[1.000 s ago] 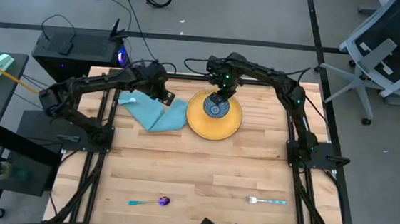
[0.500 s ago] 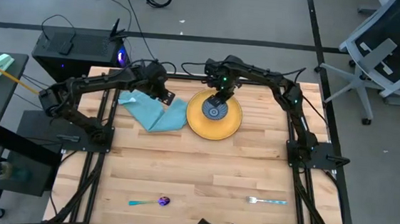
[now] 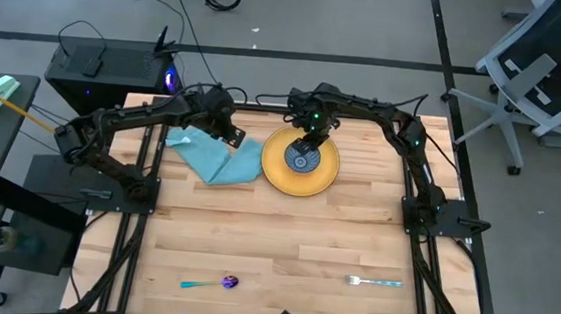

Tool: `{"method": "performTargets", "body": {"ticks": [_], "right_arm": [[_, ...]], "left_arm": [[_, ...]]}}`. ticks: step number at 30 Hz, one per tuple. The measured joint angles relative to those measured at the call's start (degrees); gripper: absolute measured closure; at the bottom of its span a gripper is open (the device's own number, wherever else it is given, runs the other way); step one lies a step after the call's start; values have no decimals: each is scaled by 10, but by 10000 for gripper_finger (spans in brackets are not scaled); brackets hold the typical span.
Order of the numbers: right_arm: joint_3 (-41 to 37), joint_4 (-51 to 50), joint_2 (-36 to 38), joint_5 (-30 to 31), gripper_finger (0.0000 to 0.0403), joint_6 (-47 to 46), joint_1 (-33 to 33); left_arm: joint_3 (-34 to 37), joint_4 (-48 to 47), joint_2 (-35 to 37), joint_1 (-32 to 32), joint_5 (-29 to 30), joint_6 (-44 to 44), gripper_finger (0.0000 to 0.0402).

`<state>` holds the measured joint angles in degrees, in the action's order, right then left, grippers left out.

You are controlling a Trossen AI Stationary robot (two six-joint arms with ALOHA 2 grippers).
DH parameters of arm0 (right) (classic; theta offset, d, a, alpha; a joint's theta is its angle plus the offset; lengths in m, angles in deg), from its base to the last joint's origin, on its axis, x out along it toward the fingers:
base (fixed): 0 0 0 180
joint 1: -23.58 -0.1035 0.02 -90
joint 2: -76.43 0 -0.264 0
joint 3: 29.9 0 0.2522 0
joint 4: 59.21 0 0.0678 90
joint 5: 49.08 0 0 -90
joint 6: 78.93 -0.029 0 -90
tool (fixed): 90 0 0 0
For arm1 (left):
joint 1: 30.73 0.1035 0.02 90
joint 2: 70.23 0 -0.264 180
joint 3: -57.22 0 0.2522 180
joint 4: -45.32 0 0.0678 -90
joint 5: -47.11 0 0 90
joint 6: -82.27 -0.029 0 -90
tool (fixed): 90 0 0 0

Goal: Set table place
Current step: Put the blue bowl on the yellow plate

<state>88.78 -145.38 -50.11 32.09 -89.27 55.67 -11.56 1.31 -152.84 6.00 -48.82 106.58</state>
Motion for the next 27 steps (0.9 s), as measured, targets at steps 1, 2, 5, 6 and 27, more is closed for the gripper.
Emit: {"method": "performTargets", "body": {"ticks": [1, 2, 5, 6, 27], "right_arm": [[0, 2, 0, 1, 391, -1, -1], [2, 2, 0, 2, 389, -1, -2], [8, 6, -2, 5, 383, -1, -6], [9, 9, -3, 5, 380, -2, -7], [9, 21, -7, 8, 299, -6, -8]], "left_arm": [[0, 0, 0, 0, 0, 0, 310], [0, 0, 0, 0, 0, 0, 309], [0, 0, 0, 0, 0, 0, 308], [0, 0, 0, 0, 0, 0, 308], [0, 0, 0, 0, 0, 0, 305]]}}
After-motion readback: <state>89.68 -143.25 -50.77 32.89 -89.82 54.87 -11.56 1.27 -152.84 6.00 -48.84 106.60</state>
